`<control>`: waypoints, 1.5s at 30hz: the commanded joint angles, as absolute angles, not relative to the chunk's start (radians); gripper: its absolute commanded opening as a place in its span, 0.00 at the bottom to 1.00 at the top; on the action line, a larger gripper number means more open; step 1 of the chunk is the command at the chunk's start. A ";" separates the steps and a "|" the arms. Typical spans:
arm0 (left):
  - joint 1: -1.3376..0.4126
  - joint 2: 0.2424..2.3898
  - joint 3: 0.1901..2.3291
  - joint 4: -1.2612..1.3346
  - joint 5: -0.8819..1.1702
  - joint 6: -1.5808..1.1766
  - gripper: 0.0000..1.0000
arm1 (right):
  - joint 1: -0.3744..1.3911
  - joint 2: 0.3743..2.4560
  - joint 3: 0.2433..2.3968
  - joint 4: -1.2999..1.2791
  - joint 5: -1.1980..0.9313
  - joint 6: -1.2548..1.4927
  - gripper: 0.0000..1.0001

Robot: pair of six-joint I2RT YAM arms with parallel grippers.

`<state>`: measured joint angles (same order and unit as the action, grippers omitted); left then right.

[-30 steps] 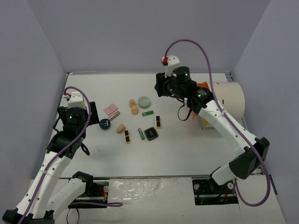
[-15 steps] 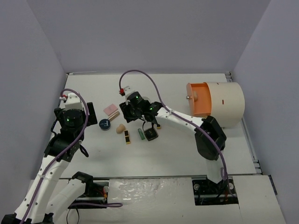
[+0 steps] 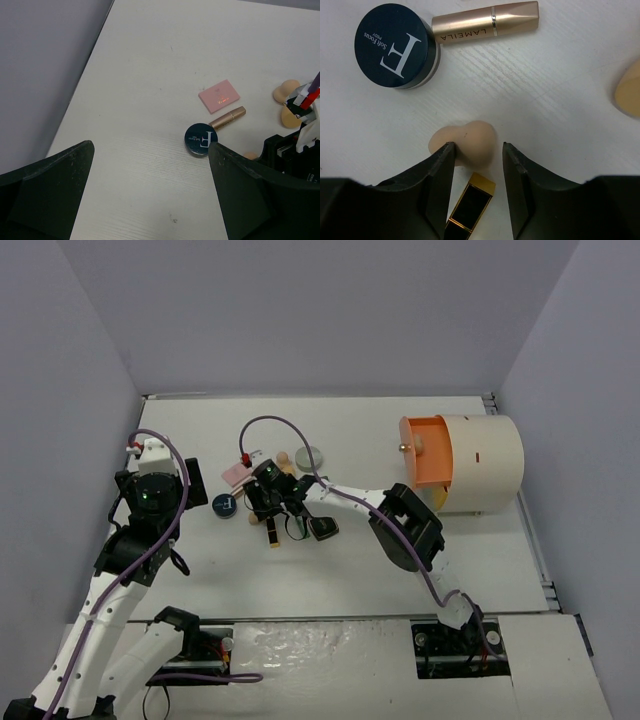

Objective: Organize the makeup

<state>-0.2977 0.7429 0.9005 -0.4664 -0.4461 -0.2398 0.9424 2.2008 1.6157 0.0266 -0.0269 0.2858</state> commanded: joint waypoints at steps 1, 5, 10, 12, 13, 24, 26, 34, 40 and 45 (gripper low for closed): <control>-0.290 0.746 0.917 -0.417 -0.451 -0.251 0.97 | 0.943 2.190 1.650 0.095 -0.005 0.305 0.34; -0.288 0.747 0.916 -0.417 -0.448 -0.250 0.97 | 0.943 2.161 1.643 0.095 -0.004 0.294 0.10; -0.288 0.749 0.916 -0.417 -0.448 -0.250 0.97 | 0.942 2.066 1.632 0.091 0.041 0.272 0.00; -0.288 0.749 0.916 -0.416 -0.448 -0.250 0.97 | 0.941 2.007 1.624 0.087 0.076 0.261 0.00; -0.288 0.749 0.916 -0.417 -0.447 -0.251 0.97 | 0.939 1.955 1.615 0.078 0.105 0.254 0.00; -0.287 0.755 0.917 -0.417 -0.430 -0.253 0.97 | 0.792 1.503 1.553 -0.101 0.525 0.234 0.00; -0.287 0.755 0.917 -0.417 -0.425 -0.254 0.97 | 0.716 1.428 1.523 -0.140 0.573 0.245 0.00; -0.287 0.767 0.919 -0.418 -0.413 -0.258 0.97 | 0.438 1.269 1.395 -0.203 0.555 0.295 0.00; -0.287 0.780 0.919 -0.420 -0.409 -0.259 0.97 | 0.303 1.265 1.324 -0.204 0.457 0.341 0.00; -0.287 0.782 0.919 -0.422 -0.409 -0.259 0.97 | 0.278 1.304 1.296 -0.203 0.434 0.376 0.00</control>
